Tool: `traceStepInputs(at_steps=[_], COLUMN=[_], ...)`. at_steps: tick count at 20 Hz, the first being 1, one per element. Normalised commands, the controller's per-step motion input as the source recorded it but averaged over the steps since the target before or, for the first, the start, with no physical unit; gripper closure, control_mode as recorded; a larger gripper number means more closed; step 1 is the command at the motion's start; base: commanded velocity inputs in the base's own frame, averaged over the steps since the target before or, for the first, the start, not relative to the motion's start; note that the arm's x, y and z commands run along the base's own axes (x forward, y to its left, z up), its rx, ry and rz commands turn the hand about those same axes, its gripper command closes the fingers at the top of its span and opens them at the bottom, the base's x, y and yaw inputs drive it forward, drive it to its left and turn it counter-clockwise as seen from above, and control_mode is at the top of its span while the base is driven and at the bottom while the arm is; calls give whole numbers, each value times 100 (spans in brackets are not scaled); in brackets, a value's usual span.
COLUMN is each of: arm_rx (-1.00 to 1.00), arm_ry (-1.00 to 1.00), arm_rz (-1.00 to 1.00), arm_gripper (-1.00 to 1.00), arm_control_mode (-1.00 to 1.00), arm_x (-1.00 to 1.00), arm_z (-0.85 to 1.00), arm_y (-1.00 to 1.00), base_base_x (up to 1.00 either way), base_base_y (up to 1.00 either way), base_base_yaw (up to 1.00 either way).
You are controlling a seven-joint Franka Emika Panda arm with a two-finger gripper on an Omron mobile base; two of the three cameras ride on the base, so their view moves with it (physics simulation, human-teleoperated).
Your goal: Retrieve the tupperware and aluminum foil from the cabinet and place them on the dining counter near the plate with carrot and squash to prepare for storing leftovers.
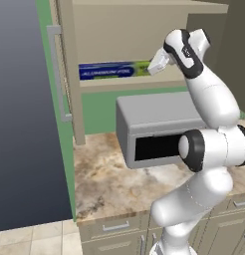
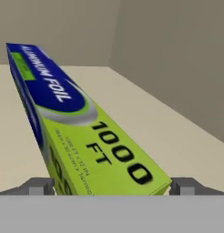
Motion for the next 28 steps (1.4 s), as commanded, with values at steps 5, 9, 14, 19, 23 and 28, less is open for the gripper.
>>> traceStepInputs(at_steps=[5, 9, 14, 19, 23, 28], arm_rx=[-11, -13, -4, 0, 0, 1], arm_ry=[-4, -10, -6, 0, -1, 0], arm_rz=[17, 16, 5, 2, 1, 0], arm_gripper=[-100, 100, 100, 100, 100, 100], arm_control_mode=[-100, -100, -100, -100, -100, -100], arm_x=[2, 0, 0, 0, -8, -54], arm_z=[-20, -48, -30, -5, -3, 4], arm_y=[41, 58, 35, 0, 27, 24], base_base_x=[0, 0, 0, 0, 0, 0], base_base_y=[0, 0, 0, 0, 0, 0], base_base_yaw=[0, 0, 0, 0, 0, 0])
